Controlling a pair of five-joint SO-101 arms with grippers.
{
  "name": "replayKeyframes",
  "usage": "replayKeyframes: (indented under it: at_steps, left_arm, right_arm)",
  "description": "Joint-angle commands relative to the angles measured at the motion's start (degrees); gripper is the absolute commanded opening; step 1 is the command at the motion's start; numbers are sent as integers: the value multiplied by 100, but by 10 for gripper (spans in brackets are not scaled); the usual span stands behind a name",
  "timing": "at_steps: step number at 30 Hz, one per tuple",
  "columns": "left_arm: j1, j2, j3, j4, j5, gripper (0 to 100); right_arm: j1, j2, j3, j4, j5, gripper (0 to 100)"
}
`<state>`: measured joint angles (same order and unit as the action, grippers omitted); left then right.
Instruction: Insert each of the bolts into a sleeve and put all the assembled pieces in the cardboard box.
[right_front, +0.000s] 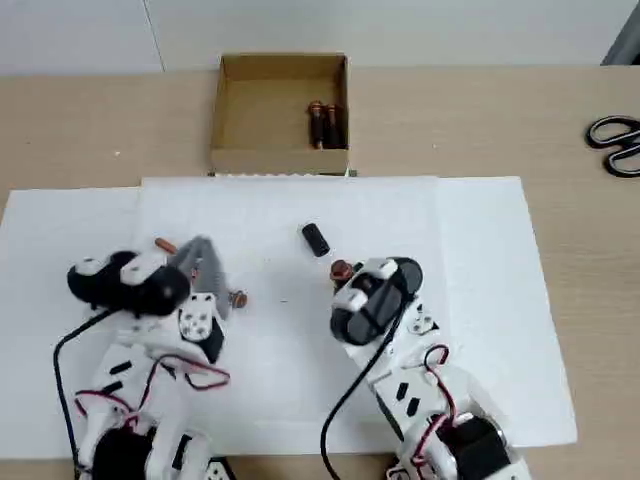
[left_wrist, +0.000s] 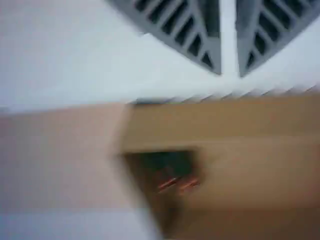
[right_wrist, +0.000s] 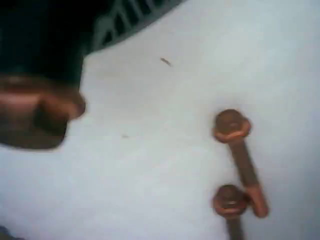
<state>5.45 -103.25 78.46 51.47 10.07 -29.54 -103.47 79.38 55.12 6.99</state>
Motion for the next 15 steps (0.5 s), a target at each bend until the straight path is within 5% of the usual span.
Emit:
replayKeyframes:
  at_steps: [1,7,15]
  left_arm:
    - [-545,-44,699,-62,-264,6]
    - [-607,-44,1481,-624,-255,6]
    - [-607,-44,1789,-985,-290,6]
  right_arm:
    - [321,-22,18,-171,-431,3]
    - [927,523,-325,-251,-703,3]
    - [1314,3407,-2312,-848,-1240,3]
